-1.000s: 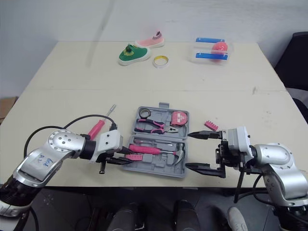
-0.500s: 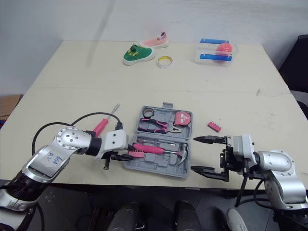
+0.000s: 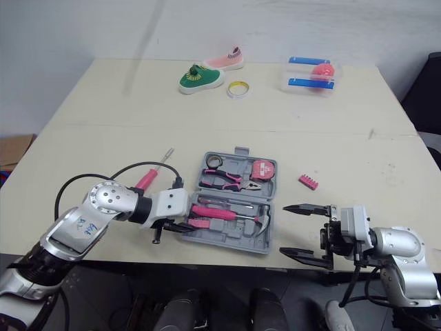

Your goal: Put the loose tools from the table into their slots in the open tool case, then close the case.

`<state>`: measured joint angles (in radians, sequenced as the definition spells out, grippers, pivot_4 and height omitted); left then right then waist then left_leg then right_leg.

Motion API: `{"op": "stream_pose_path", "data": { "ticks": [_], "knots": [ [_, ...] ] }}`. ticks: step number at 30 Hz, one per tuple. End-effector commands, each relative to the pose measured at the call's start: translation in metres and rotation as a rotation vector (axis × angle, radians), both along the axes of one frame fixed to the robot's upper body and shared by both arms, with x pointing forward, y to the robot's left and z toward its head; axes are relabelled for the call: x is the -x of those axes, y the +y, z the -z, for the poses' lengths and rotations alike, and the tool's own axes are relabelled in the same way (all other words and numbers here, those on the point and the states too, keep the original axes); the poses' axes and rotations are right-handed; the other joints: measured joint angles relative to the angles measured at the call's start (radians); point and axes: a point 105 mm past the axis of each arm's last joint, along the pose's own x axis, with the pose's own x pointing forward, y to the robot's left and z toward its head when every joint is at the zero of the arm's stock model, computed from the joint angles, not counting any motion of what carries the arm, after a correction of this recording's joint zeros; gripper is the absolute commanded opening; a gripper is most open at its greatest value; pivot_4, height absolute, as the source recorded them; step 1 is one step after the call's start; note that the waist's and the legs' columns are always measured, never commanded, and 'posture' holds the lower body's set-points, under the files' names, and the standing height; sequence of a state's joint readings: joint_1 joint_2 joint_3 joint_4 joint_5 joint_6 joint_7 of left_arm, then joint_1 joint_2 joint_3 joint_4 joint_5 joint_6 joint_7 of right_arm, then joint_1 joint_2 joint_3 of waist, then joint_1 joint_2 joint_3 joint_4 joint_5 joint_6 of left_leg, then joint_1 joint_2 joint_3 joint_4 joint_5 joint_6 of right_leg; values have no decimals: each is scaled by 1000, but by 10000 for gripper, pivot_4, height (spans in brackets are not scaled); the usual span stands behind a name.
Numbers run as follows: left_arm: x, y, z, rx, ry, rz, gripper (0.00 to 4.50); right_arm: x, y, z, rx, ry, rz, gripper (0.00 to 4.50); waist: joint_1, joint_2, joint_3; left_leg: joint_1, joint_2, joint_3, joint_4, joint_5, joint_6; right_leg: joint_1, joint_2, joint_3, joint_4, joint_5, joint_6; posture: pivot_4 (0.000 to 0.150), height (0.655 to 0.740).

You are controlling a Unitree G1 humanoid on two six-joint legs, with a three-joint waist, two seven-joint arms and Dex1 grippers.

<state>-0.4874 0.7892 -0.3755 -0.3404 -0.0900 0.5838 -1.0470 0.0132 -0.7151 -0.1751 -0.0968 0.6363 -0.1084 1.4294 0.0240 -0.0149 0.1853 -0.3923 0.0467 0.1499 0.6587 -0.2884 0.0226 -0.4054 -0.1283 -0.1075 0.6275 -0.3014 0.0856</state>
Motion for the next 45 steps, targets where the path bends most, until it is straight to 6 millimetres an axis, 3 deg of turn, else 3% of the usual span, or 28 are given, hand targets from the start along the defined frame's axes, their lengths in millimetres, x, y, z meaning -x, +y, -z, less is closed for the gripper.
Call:
{"op": "stream_pose_path", "data": {
  "ticks": [1, 2, 4, 7, 10, 15, 18, 22, 27, 36, 45],
  "knots": [
    [1, -3, 1, 2, 2, 18, 7215, 2, -3, -6, -7, -36, 3, 45000, 0, 0, 0, 0, 0, 0, 0, 0, 0, 0, 0, 0, 0, 0, 0, 1500, 7400],
    [-1, -4, -3, 17, -19, 13, 7215, 2, -3, -6, -7, -36, 1, 45000, 0, 0, 0, 0, 0, 0, 0, 0, 0, 0, 0, 0, 0, 0, 0, 1500, 7400],
    [1, -9, -18, 96, -64, 43, 17312, 2, -2, -7, -10, -36, 4, 45000, 0, 0, 0, 0, 0, 0, 0, 0, 0, 0, -1, 0, 0, 0, 0, 1500, 7400],
    [4, -8, -36, 128, -156, 115, 28477, 2, -1, -8, -13, -27, 10, 45000, -1, 0, 0, -1, 0, -1, 1, 0, 0, 0, -1, 1, 0, 0, 0, 1500, 7400],
    [8, 0, -50, 197, -156, 101, 28477, 3, -1, -8, -10, -9, 11, 45000, -6, 0, 0, -1, 1, -1, 1, 0, 0, 0, -1, 1, 0, 0, 0, 1500, 7400],
    [13, 15, -45, 271, -138, 97, 28477, 1, -2, -6, -11, -2, 15, 45000, -11, 0, 0, 0, 1, -1, 1, 0, 0, 1, -1, 0, 0, 0, 0, 1500, 7400],
    [9, 16, -47, 369, -125, 71, 20347, 0, -3, -4, -8, 6, 16, 45000, -11, 0, 0, 0, 1, -1, 1, 0, 0, 1, -1, 0, 0, 0, 0, 1500, 7400],
    [2, 17, -36, 342, -126, 38, 1027, 0, -5, -1, -5, 10, 19, 45000, -4, 0, 0, 0, 0, -1, 2, -1, 0, 2, -1, 0, 0, 0, 0, 1500, 7400],
    [-1, 21, -9, 269, -77, 32, 402, 1, -8, 1, -2, 10, 28, 45000, -3, 0, 0, 1, 0, -1, 2, -1, 0, 2, -1, -1, 0, 0, 0, 1500, 7400],
    [-9, 27, 10, 230, -50, -8, 402, 1, -7, 1, -3, 9, 38, 45000, -3, 0, 0, 2, 1, -1, 2, -2, 2, 3, -1, -1, 0, 0, 0, 1500, 7400],
    [0, 33, 38, 47, 104, -9, 402, -1, -4, -2, -2, 8, 44, 45000, -5, 3, -2, 5, 1, -2, 1, -5, 4, 8, -1, 1, -1, 0, 0, 1500, 7400]
  ]
}}
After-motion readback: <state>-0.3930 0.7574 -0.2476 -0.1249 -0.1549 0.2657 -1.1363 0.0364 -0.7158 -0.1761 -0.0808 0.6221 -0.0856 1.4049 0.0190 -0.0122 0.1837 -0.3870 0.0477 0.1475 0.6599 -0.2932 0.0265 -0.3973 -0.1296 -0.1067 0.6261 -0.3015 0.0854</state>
